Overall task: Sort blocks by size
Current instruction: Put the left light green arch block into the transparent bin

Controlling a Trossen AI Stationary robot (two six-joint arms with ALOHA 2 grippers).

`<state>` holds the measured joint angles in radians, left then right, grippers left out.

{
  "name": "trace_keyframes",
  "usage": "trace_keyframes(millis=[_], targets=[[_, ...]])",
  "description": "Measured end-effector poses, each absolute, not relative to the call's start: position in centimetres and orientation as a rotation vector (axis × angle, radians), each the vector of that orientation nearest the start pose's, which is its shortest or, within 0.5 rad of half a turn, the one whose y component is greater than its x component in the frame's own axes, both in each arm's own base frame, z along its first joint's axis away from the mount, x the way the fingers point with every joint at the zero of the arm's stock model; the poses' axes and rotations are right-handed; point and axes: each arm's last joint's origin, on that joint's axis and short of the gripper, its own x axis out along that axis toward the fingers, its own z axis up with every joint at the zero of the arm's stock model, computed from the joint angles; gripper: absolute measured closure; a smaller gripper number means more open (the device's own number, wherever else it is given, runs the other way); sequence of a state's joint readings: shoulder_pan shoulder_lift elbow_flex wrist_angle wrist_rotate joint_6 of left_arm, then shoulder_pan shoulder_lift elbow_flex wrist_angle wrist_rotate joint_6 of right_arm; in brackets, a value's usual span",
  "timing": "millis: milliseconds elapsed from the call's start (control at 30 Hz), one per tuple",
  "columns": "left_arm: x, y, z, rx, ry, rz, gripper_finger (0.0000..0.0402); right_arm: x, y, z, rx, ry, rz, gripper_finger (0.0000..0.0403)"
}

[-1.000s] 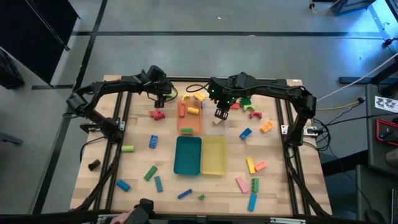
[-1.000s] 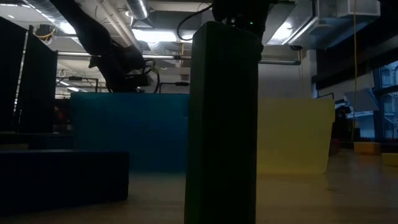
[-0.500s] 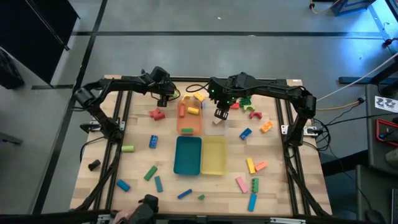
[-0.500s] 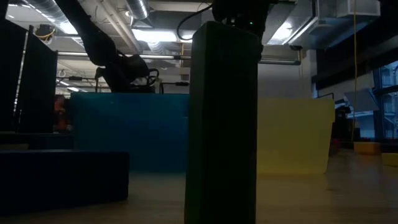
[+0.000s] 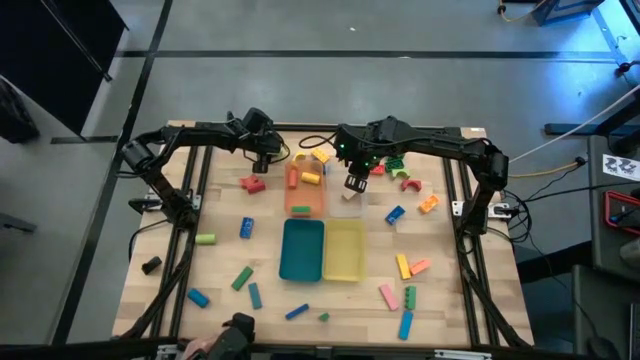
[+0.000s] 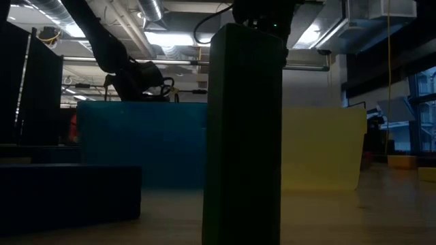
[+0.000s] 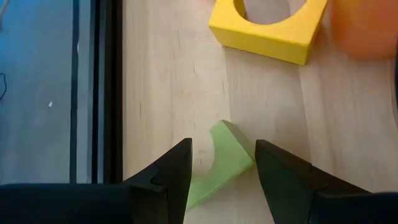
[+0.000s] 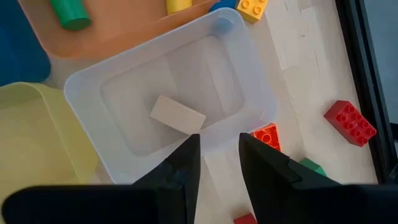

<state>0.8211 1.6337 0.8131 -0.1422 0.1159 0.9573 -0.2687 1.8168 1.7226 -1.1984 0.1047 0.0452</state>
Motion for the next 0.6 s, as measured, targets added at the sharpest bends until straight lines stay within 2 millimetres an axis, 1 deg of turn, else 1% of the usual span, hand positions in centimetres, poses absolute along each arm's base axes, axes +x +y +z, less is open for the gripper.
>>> trace_keyframes(millis=[167, 433, 500, 600], targets=[[20.9, 21.9, 14.5, 0.408, 1.087, 0.161, 0.024, 34.7, -9.9, 30.3, 0.145, 1.288, -0.349, 0.0292], [21.8, 22.4, 13.5, 0.398, 1.167, 0.169, 0.0243, 34.6, -9.8, 30.3, 0.146, 1.295, -0.349, 0.0292], [21.9, 22.6, 13.4, 0.392, 1.178, 0.18, 0.0255, 34.5, -9.8, 30.3, 0.146, 1.31, -0.347, 0.0292], [22.0, 22.7, 13.4, 0.389, 1.183, 0.19, 0.0287, 33.8, -9.6, 30.2, 0.141, 1.375, -0.336, 0.0292]])
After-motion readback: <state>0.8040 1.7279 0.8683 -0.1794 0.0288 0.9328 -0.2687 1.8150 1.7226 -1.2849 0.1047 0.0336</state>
